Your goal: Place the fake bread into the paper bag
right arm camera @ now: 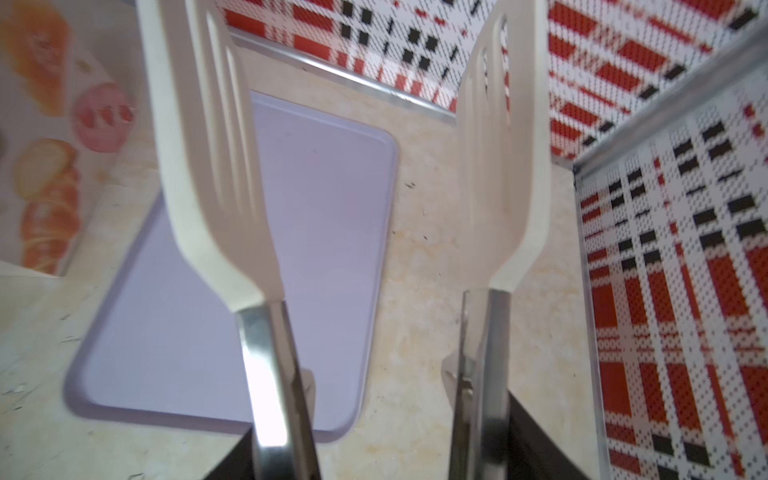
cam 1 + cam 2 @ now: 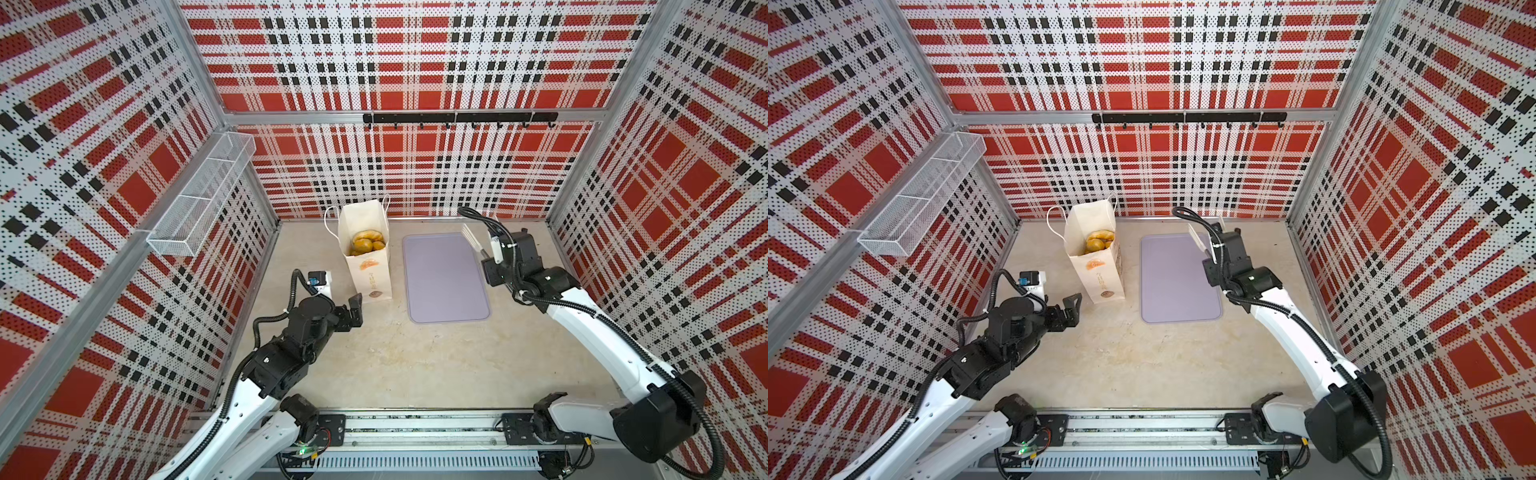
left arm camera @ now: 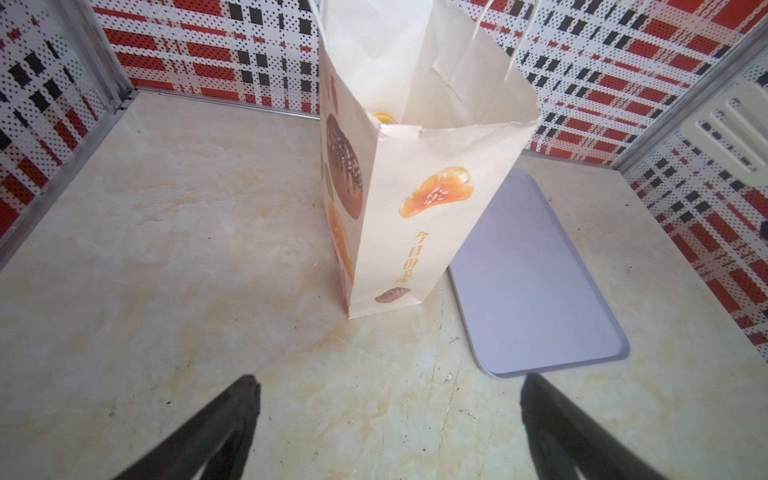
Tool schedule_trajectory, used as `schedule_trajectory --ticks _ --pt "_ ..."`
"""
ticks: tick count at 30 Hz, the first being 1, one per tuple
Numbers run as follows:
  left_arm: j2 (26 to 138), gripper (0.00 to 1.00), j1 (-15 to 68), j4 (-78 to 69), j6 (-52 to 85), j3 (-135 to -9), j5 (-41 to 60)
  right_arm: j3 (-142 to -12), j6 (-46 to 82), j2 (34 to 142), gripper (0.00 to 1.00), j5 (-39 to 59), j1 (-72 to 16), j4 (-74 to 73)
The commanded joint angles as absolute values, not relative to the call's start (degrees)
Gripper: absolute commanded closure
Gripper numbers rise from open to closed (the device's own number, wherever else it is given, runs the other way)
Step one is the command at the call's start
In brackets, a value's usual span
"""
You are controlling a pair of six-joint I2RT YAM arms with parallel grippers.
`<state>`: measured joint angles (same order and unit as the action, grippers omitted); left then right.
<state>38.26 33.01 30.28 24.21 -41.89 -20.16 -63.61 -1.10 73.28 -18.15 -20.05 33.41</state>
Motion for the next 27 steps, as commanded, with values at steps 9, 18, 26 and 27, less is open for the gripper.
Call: schedule_trajectory --ticks 9,18,26,27 --pt "37.5 0.01 29.8 30.3 27.6 -38.0 -28.5 -53.8 5.6 82.9 0.36 -8.7 -6.6 22.4" --pt "37.4 0.01 28.0 28.9 28.3 -36.3 -26.1 -55.2 6.5 93.1 0.36 -7.6 -4.4 19.5" --pt "38.5 0.01 26.6 27.9 28.5 -35.5 -26.0 -59.0 5.9 99.9 0.35 -6.8 -4.1 20.6" --pt "38.4 0.01 26.4 27.9 28.8 -35.3 -26.7 -59.0 5.8 100.0 0.34 -6.9 -4.2 20.8"
